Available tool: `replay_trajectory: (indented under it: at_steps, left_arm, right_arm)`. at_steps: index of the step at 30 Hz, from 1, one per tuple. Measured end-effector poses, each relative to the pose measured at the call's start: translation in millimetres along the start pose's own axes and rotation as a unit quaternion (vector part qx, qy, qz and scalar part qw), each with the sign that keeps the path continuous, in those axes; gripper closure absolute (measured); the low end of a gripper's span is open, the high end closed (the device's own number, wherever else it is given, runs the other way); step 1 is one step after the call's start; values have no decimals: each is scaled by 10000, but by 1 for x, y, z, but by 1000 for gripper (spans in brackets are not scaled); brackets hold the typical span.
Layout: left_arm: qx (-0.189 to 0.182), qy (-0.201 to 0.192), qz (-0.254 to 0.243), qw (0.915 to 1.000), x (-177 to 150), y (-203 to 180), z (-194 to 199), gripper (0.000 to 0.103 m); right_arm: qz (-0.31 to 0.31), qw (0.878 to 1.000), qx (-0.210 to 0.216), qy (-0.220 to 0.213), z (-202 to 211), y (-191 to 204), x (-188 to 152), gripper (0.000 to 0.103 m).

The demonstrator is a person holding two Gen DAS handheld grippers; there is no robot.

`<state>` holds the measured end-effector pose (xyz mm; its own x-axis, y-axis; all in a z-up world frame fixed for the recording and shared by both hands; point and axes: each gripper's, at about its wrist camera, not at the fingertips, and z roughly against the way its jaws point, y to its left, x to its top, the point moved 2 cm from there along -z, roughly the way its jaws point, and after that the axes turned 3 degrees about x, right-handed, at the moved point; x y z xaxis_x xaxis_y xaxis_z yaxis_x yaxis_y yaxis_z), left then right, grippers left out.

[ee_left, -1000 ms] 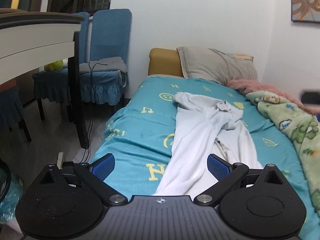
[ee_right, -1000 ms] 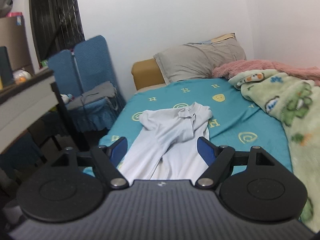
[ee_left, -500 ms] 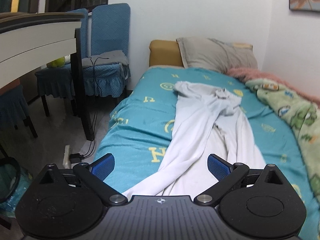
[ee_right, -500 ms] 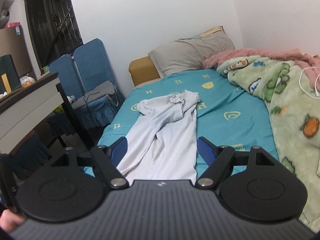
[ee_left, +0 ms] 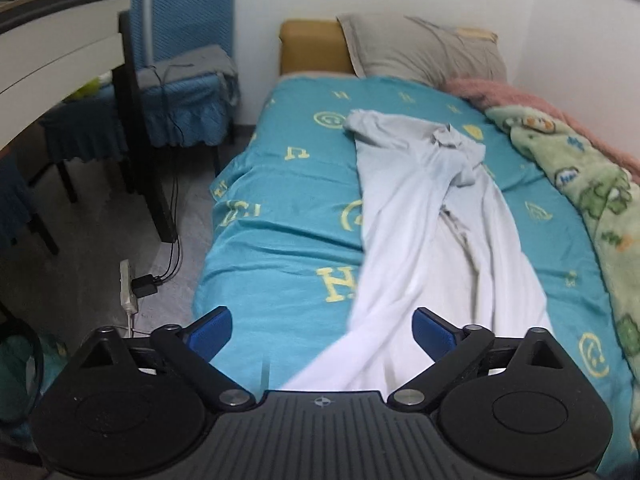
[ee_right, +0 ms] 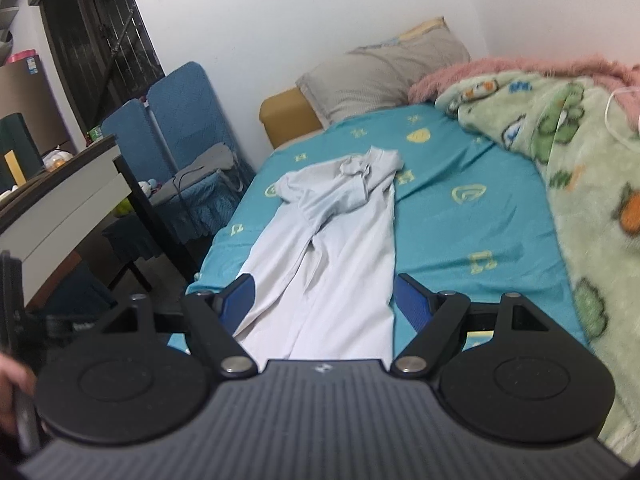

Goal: Fold clothes

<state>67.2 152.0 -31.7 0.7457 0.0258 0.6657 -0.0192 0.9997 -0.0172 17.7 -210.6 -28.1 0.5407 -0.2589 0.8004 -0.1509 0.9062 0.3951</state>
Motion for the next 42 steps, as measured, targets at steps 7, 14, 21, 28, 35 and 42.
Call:
replay_trajectory:
  at_steps: [7, 14, 21, 28, 35, 42]
  left_arm:
    - [-851, 647, 42, 9943, -9, 69, -30, 14]
    - [-1607, 1121, 712, 9780, -45, 130, -69, 28]
    - [-2404, 1255, 624, 9605, -70, 133, -82, 36]
    - [-2566, 1141, -407, 9589, -68, 103, -64, 87]
    - [-2000, 704, -2013, 9563, -42, 38, 4, 101]
    - [-1440, 168, -2831, 9481, -45, -40, 82, 101]
  right_arm:
    - [26, 9995, 34, 299, -16, -1, -5, 25]
    - [13, 9982, -75, 599, -34, -2, -11, 25]
    - [-28, 9958, -97, 908, -52, 4, -18, 25]
    - [16, 9952, -78, 980, -52, 7, -21, 25]
    - [-111, 9955, -173, 924, -45, 0, -21, 25]
    - [-354, 9960, -247, 781, -34, -12, -17, 25]
